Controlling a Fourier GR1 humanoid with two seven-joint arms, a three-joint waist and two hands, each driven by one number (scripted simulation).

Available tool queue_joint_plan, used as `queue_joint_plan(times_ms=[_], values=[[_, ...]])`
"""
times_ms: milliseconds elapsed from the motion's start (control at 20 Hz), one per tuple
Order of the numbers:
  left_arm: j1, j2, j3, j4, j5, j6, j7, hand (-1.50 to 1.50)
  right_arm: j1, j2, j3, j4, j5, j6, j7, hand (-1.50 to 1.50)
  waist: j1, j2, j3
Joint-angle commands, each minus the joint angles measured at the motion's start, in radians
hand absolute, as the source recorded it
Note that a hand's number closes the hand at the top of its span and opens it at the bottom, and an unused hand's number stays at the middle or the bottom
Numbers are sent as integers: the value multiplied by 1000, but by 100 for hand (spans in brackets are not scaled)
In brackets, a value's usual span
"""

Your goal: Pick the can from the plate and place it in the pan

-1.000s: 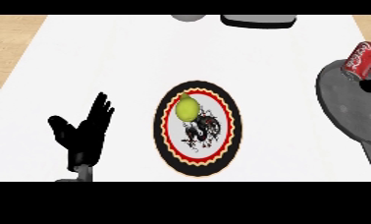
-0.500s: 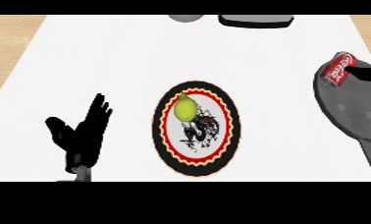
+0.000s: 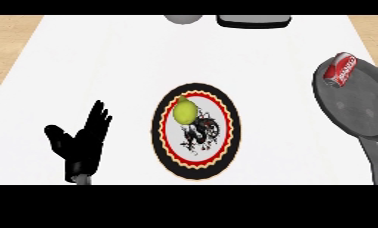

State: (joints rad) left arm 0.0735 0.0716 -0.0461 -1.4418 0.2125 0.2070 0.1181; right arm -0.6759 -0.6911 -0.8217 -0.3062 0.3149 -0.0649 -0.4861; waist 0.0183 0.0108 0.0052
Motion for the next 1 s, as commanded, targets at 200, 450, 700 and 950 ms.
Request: queue_joint_plan(times_ms=[200,450,700,950], values=[[10,30,28,-6,13,-28,6,0,123,-23,-37,9,-119,317,-165,-150,-11,-9,-4],[12,-29,5,16,-22,23,-25,0,254,32,21,-144,-155,385,-143,-150,-33,-18,-8],[-29,-8,19,3,-27,24,26,0,411,63,15,-311,-242,417,-83,-150,-33,-16,-7],[-63,8,61,73,-1,-29,-8,0,508,157,31,-592,-336,368,65,-150,-29,-13,-7]])
